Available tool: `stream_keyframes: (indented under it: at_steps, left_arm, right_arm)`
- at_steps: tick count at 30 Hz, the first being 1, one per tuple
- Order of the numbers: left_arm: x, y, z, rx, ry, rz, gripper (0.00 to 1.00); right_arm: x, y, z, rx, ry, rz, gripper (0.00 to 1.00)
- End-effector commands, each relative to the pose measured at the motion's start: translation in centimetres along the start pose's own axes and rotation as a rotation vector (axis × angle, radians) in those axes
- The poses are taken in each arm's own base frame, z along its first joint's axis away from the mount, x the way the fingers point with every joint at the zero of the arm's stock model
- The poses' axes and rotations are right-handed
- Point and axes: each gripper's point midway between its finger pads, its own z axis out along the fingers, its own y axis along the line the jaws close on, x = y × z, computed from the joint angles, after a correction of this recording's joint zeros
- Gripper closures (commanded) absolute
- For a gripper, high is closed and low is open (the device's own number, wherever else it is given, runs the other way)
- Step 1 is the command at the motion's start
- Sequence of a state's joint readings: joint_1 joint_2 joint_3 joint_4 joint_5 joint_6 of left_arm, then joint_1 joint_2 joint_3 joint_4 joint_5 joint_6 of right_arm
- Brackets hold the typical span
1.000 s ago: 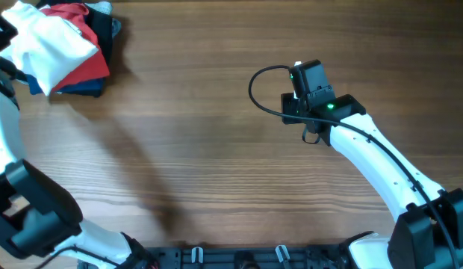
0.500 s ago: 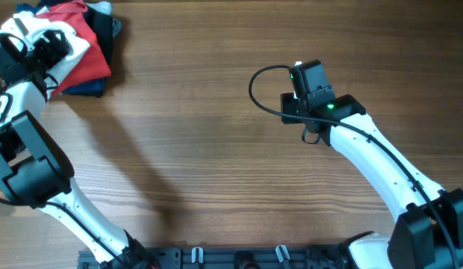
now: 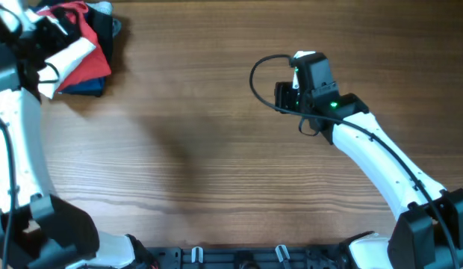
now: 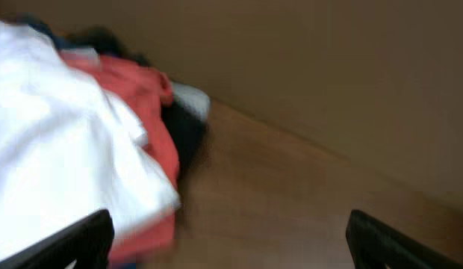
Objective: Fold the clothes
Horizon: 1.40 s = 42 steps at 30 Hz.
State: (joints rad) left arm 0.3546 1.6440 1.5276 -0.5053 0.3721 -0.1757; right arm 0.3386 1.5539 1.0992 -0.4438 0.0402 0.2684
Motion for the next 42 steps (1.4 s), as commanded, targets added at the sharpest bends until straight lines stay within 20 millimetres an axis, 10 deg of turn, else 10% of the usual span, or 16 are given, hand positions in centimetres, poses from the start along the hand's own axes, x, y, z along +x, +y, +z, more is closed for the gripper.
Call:
stream_keyframes:
  at_steps: [1,4,8,16,19,28,35,42]
  left_arm:
    - [4.2,-2.5,1.0,-0.105,0.115,0.105,0.0]
    - [10.7,-6.2,0.6,-0.061,0.34,0.189,0.0]
    - [15.0,-6.2,-2.5,-0.108,0.523,0.202,0.0]
    - [14.1,-6.9,-10.1,-0.107,0.364,0.23,0.0]
    - [14.7,-8.0,-13.4,-0.022,0.153,0.261,0.0]
    - [15.7,-7.6,-14.4,0.005,0.081,0.271,0.0]
    - [16.0,-7.5,-13.9,-0.001,0.099,0.269,0.0]
    - [16.0,-7.4,-13.8,-0.002,0.102,0.268,0.0]
  right_arm:
    - [-5.5,-1.8,-1.8,-0.059,-0.114,0.045,0.24]
    - [-8.1,-5.3,-3.5,-0.004,-0.184,0.044,0.11]
    - [-8.4,-8.8,-7.6,0.009,-0.22,0.13,0.04]
    - [-5.5,-10.3,-17.9,0.073,-0.344,0.195,0.01]
    - [-1.1,-10.5,-21.2,0.118,-0.492,0.185,0.0]
    - [9.3,-10.0,-18.3,0.085,-0.221,0.382,0.0]
    - [9.7,-10.3,-17.4,0.108,-0.176,0.381,0.0]
    - [5.1,-8.2,-18.4,-0.033,-0.617,0.093,0.0]
